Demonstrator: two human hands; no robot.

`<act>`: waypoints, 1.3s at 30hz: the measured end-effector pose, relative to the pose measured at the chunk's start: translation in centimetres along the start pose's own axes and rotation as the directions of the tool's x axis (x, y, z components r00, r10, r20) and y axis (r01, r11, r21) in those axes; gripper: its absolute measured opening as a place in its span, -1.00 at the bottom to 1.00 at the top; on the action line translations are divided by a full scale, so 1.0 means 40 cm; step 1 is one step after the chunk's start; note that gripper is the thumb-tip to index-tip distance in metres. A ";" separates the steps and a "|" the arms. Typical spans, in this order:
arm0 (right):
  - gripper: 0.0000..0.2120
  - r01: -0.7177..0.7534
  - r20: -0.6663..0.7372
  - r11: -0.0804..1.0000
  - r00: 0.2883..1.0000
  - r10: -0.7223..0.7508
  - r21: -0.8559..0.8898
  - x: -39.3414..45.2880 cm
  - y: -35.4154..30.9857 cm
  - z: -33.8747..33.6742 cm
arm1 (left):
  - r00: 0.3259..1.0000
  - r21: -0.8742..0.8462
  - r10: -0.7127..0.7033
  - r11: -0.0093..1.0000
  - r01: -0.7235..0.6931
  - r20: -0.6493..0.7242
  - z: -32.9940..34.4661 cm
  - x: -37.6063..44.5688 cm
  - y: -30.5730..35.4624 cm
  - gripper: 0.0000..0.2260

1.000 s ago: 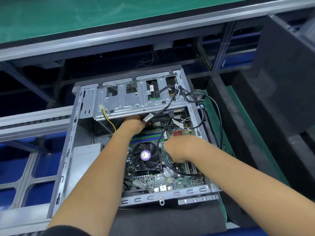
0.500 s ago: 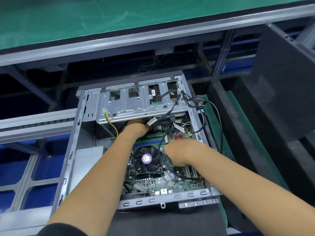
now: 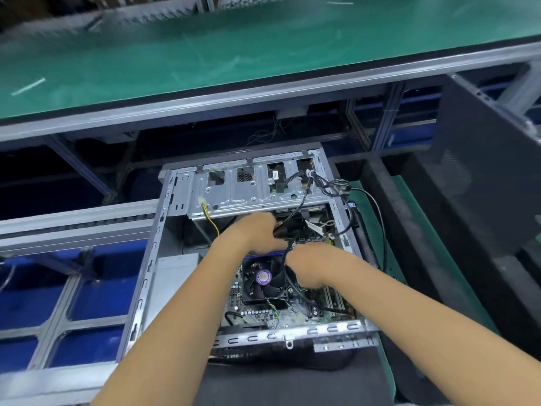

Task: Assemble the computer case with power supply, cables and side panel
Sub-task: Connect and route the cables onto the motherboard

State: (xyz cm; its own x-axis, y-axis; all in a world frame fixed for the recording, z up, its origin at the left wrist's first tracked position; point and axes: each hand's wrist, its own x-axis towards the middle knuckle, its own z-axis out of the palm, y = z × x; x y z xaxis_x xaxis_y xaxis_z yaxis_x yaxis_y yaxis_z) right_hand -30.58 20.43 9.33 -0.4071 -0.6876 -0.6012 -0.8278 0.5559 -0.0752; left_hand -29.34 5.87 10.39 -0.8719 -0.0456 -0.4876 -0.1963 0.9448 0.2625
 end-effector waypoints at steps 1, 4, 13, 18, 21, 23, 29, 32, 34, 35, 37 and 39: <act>-0.76 -0.005 0.008 1.000 1.000 0.005 -0.003 0.002 0.001 0.001 | 0.999 -0.030 0.009 0.999 -0.010 -0.036 -0.010 -0.005 0.010 -0.69; -0.77 -0.019 0.021 1.000 1.000 0.018 0.010 0.006 0.005 0.004 | 0.993 -0.141 0.060 0.987 -0.073 -0.100 -0.043 -0.012 0.033 -0.66; -0.78 -0.030 0.026 0.999 0.999 0.029 0.030 0.001 0.002 0.012 | 0.872 -0.147 0.183 0.950 -0.276 -0.454 -0.042 -0.022 0.034 -0.80; -0.91 -0.014 -0.027 1.000 1.000 0.014 -0.015 -0.005 -0.005 0.006 | 0.676 0.009 0.363 0.884 -0.467 -0.642 -0.048 -0.014 0.062 -0.46; -0.93 -0.008 -0.053 0.999 0.999 0.006 -0.049 -0.012 -0.008 0.004 | 0.776 -0.005 0.440 0.869 -0.495 -0.451 -0.058 -0.012 0.104 -0.24; -0.91 -0.025 -0.055 0.999 0.998 0.024 -0.020 -0.011 -0.009 0.006 | 0.759 0.059 0.468 0.865 -0.498 -0.452 -0.076 -0.021 0.111 -0.47; -0.87 -0.125 -0.003 0.991 0.992 0.126 0.056 -0.010 0.003 0.035 | 0.855 0.070 0.447 0.893 -0.445 -0.262 -0.142 -0.093 -0.036 -0.72; -0.81 -0.257 0.065 0.956 0.966 0.250 0.144 -0.006 0.005 0.038 | 0.957 -0.031 0.291 0.956 -0.291 -0.024 -0.125 -0.117 -0.091 -0.69; -0.81 -0.281 0.051 0.948 0.960 0.277 0.148 -0.007 0.005 0.030 | 0.962 -0.062 0.256 0.966 -0.251 0.092 -0.095 -0.115 -0.103 -0.69; -0.87 -0.278 0.055 0.953 0.960 0.274 0.123 -0.006 0.008 0.029 | 0.958 -0.116 0.255 0.964 -0.241 0.132 -0.080 -0.112 -0.105 -0.67; -0.89 -0.286 0.025 0.948 0.958 0.285 0.139 -0.004 0.012 0.026 | 0.949 -0.236 0.271 0.944 -0.229 0.164 -0.051 -0.105 -0.111 -0.67; -0.79 -0.272 -0.018 0.942 0.960 0.281 0.196 -0.002 0.009 0.027 | 0.952 -0.312 0.268 0.926 -0.212 0.149 -0.037 -0.096 -0.121 -0.81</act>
State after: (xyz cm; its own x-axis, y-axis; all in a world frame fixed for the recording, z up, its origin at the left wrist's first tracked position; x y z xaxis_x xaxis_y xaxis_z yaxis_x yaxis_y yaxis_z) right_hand -30.42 21.19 8.52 -0.6303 -0.5123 -0.5834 -0.5936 0.8023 -0.0631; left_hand -25.69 0.99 12.22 -0.8156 0.2580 -0.5178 -0.1371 0.7834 0.6063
